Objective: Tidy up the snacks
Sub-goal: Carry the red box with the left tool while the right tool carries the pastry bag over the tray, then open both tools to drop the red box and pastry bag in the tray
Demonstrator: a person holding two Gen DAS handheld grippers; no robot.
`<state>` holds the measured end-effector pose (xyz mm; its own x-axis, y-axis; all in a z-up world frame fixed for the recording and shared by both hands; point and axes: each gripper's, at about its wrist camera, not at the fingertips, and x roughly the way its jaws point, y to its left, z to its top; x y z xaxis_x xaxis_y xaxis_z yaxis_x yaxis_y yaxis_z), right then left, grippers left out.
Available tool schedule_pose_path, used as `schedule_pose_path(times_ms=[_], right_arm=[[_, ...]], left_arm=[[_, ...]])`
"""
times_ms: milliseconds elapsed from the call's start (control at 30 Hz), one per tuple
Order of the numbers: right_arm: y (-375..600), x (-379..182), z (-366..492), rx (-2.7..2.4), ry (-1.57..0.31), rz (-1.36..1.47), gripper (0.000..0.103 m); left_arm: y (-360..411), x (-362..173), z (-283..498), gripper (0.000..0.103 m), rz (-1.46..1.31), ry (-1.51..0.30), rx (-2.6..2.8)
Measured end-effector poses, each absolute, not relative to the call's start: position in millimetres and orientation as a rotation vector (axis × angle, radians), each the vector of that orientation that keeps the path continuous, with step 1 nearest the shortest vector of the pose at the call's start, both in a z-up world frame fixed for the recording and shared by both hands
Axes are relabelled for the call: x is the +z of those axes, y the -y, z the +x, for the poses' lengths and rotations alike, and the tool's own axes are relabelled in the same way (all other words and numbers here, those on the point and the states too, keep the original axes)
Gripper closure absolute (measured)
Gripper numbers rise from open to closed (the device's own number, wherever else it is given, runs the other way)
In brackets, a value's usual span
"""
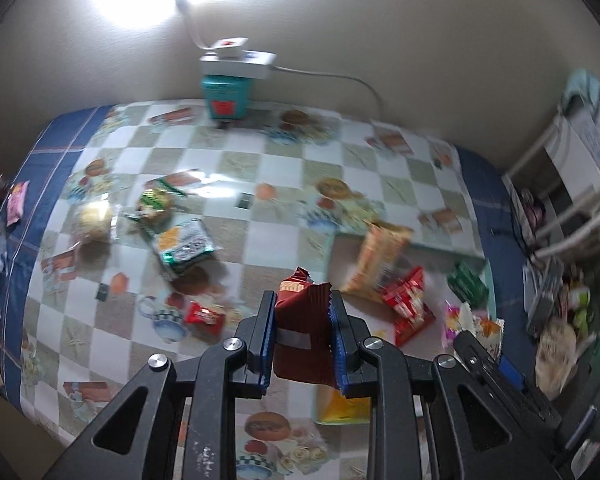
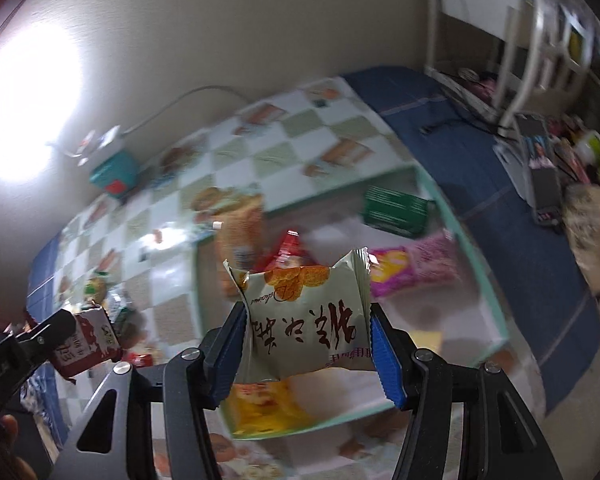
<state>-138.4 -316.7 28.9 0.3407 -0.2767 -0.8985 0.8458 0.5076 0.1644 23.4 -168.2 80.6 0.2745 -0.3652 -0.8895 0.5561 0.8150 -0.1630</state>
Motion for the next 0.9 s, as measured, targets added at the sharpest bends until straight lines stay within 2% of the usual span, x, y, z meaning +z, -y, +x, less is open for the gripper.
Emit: schedule_pose_path(times_ms=[300, 567, 900], right_arm=[[342.9, 13.1, -162.3, -0.871, -0.959, 0.787, 0.041], [353.5, -30.5, -162.5, -0.877, -1.078, 0.842, 0.041], [359.1, -47.8, -169.1, -0.889, -1.121, 0.889, 0.040]], left_arm=[[206.6, 54.2, -3.7, 0.077, 0.269, -1.212, -0.707], [224.8, 37.6, -12.1, 0.077, 0.280, -1.263, -0.749], [247.9, 24.1, -22.0, 0.077, 0.307, -1.281, -0.794]])
